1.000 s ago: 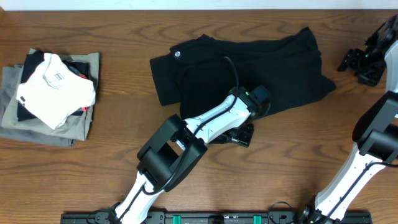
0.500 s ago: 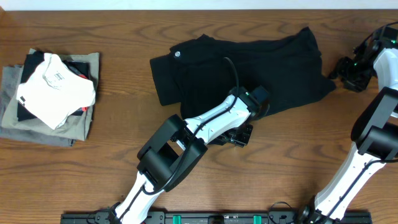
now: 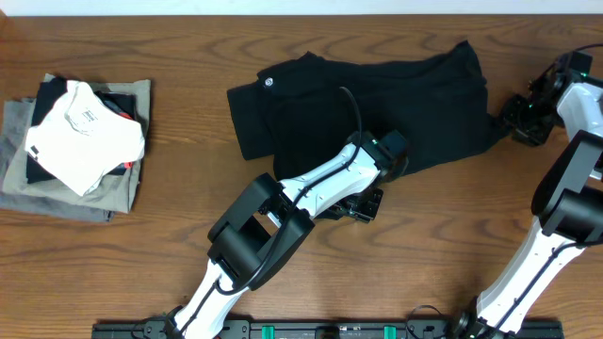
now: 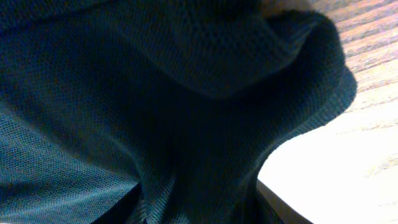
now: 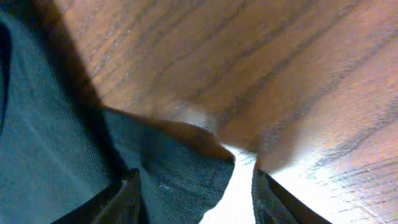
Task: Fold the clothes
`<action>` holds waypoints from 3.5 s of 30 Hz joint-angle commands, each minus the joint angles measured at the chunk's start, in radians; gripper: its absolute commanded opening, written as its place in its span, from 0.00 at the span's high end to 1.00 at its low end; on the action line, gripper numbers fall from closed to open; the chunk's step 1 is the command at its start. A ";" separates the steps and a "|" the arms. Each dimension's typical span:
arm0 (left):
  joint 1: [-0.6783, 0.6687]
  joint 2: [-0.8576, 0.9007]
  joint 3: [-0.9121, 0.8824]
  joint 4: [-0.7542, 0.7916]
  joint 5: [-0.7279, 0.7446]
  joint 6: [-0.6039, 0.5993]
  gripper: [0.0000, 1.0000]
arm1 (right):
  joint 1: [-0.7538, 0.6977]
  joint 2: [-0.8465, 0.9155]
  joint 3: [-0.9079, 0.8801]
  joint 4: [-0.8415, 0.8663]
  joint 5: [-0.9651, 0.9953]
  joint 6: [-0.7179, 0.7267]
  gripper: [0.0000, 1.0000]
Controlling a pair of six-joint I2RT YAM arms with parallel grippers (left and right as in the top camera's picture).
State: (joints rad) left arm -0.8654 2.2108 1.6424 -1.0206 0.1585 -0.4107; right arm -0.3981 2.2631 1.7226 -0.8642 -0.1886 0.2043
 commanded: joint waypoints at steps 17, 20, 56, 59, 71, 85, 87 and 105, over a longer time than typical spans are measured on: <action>-0.002 0.019 -0.004 -0.038 0.014 0.026 0.94 | 0.007 0.021 -0.050 0.005 0.097 0.071 0.99; -0.002 -0.003 -0.002 -0.066 0.013 0.026 0.94 | 0.006 0.016 -0.035 -0.043 0.137 0.080 0.99; 0.006 -0.148 -0.002 -0.637 -0.221 0.044 0.71 | -0.010 -0.502 -0.093 -0.564 0.559 0.427 0.99; 0.006 -0.148 -0.002 -0.657 -0.223 0.044 0.47 | -0.009 -0.502 -0.096 -0.547 0.559 0.425 0.98; 0.007 -0.173 -0.002 -0.632 -0.219 0.044 0.19 | -0.009 -0.502 -0.096 -0.456 0.476 0.280 0.27; 0.006 -0.172 -0.003 -0.362 0.021 0.170 0.04 | -0.008 -0.500 -0.096 -0.346 0.310 0.180 0.25; 0.007 -0.171 -0.007 -0.351 0.021 0.170 0.02 | -0.008 -0.497 -0.096 -0.333 0.291 0.179 0.25; 0.032 -0.170 -0.152 -0.082 0.010 0.170 0.07 | -0.005 -0.491 -0.099 -0.300 0.214 0.153 0.31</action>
State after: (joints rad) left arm -0.8505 2.0590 1.4963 -1.1049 0.1741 -0.2569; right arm -0.4019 1.7760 1.6276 -1.1656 0.0326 0.3725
